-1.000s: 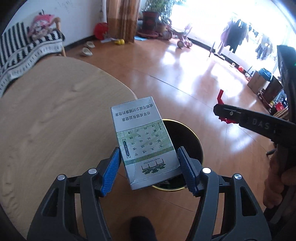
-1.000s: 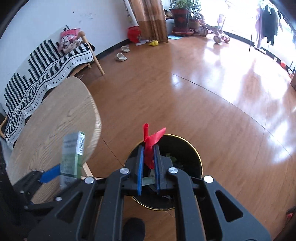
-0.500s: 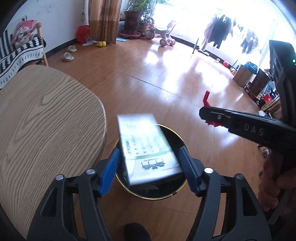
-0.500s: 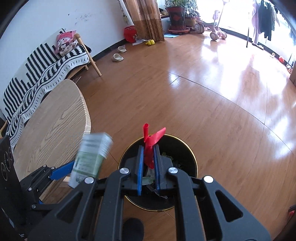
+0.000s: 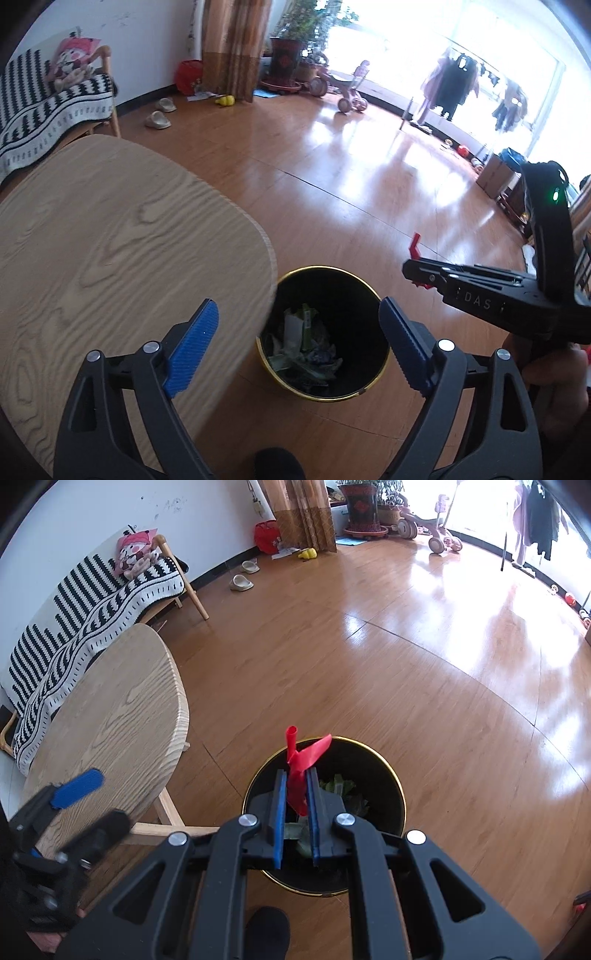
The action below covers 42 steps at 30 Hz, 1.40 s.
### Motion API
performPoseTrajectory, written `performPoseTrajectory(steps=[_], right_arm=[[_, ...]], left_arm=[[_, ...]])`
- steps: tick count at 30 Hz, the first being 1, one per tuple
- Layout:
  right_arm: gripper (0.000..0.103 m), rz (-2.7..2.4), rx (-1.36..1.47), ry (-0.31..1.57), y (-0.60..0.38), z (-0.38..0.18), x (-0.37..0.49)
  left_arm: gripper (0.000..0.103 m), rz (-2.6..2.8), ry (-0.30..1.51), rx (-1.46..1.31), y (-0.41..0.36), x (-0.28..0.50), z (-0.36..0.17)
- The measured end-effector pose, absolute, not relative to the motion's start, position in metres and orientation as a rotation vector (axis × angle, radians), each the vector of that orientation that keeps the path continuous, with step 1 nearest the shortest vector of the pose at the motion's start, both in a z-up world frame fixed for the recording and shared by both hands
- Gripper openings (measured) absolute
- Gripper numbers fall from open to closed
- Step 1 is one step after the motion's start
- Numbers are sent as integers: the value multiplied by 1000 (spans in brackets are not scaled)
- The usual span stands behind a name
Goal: Collect trash
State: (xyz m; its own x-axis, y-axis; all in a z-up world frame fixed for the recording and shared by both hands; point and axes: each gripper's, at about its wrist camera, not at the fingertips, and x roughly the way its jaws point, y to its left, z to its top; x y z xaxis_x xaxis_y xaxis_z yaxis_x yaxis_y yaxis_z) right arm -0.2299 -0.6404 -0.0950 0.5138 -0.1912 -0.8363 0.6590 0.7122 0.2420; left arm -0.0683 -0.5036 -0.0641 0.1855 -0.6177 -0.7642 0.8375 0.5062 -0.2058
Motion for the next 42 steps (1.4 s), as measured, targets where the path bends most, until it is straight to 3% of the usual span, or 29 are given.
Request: performPoseTrajectory(steps=[4, 6, 7, 8, 16, 20, 31, 35, 42], right_arm=[[12, -552, 610, 908, -641, -98, -225], [35, -557, 614, 916, -643, -101, -224], [65, -560, 615, 912, -642, -101, -223], [72, -562, 611, 900, -642, -100, -224], [72, -534, 566, 905, -621, -88, -201], [80, -493, 450, 863, -581, -65, -167], [96, -132, 217, 775, -393, -15, -32], [96, -29, 164, 789, -324, -14, 9], [96, 91, 66, 786, -233, -10, 45]], left_arm=[[87, -1014, 933, 232, -483, -55, -52], [87, -993, 928, 214, -471, -51, -46], [87, -984, 925, 212, -465, -49, -43], [87, -975, 922, 212, -460, -47, -41], [90, -865, 897, 185, -399, -24, -17], [93, -763, 850, 165, -351, -6, -5], [96, -203, 807, 27, -112, 63, -6], [96, -24, 823, -68, -24, 70, -14], [96, 83, 804, -129, 60, 64, -18]])
